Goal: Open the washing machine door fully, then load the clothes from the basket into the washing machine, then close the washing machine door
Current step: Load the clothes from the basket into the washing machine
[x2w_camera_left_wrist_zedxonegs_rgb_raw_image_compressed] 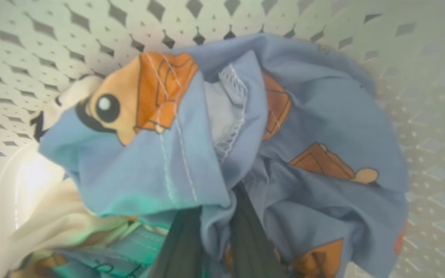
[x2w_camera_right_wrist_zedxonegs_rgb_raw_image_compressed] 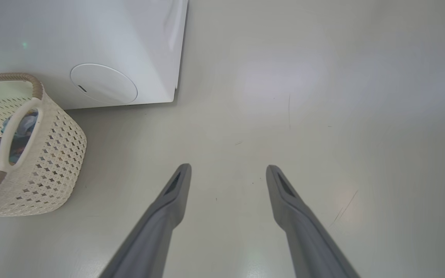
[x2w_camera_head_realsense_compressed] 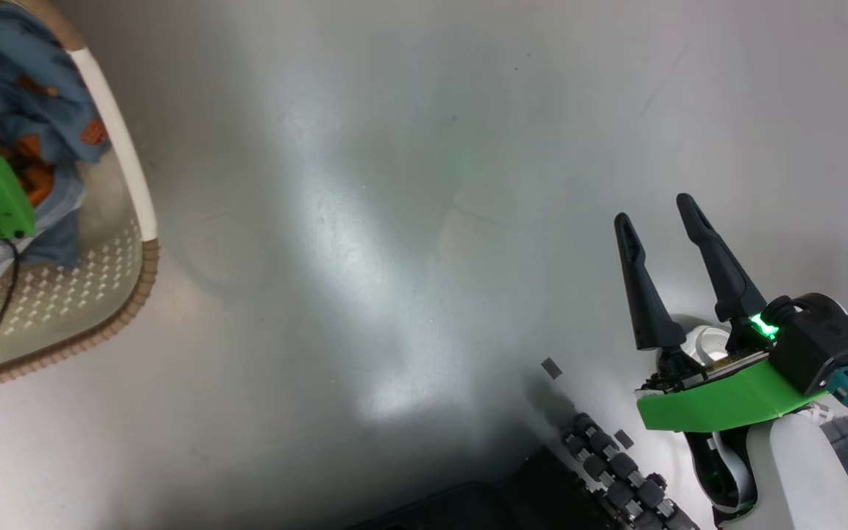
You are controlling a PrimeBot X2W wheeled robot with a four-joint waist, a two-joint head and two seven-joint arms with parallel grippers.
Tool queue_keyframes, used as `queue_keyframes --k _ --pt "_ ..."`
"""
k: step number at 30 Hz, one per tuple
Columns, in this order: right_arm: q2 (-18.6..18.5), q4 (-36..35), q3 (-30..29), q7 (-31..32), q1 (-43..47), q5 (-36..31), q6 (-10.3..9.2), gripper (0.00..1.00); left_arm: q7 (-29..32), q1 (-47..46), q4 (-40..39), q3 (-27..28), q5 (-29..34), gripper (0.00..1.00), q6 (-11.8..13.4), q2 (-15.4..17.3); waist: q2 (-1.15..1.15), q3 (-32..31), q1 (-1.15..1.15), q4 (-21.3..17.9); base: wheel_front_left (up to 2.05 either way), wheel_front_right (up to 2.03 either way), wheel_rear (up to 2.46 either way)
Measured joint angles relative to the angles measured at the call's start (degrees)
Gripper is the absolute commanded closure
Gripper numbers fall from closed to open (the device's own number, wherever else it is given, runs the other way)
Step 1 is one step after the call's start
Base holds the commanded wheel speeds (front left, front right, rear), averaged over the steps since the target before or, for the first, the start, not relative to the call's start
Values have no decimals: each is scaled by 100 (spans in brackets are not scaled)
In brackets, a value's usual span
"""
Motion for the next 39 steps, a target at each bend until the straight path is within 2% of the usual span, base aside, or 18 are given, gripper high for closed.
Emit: queue_keyframes --k 6,13,17,27,36,39 --pt "-16 24 -73 0 -103 0 0 0 -163 292 -346 90 -134 100 58 -230 0 -175 0 178 0 0 0" --pt "-112 24 -256 -1 -133 -2 0 0 -188 1485 -2382 408 -218 100 335 -566 0 -481 0 523 0 0 0" --pt "-138 27 -358 -4 -131 -9 0 0 -203 2368 -3377 557 -216 100 401 -850 0 -719 0 725 0 0 0" --pt "-187 158 -536 -41 29 -13 0 0 -203 3979 -5094 947 -155 100 392 -1371 0 -1443 0 1171 0 0 0" --pt "-187 222 -637 -41 372 -51 0 0 -204 5026 -6230 984 -143 100 405 -1489 0 -2125 0 1449 0 0 0" --pt "-182 245 -657 -41 483 -51 0 0 -203 5334 -6514 870 -331 100 531 -1490 0 -2326 0 1525 0 0 0"
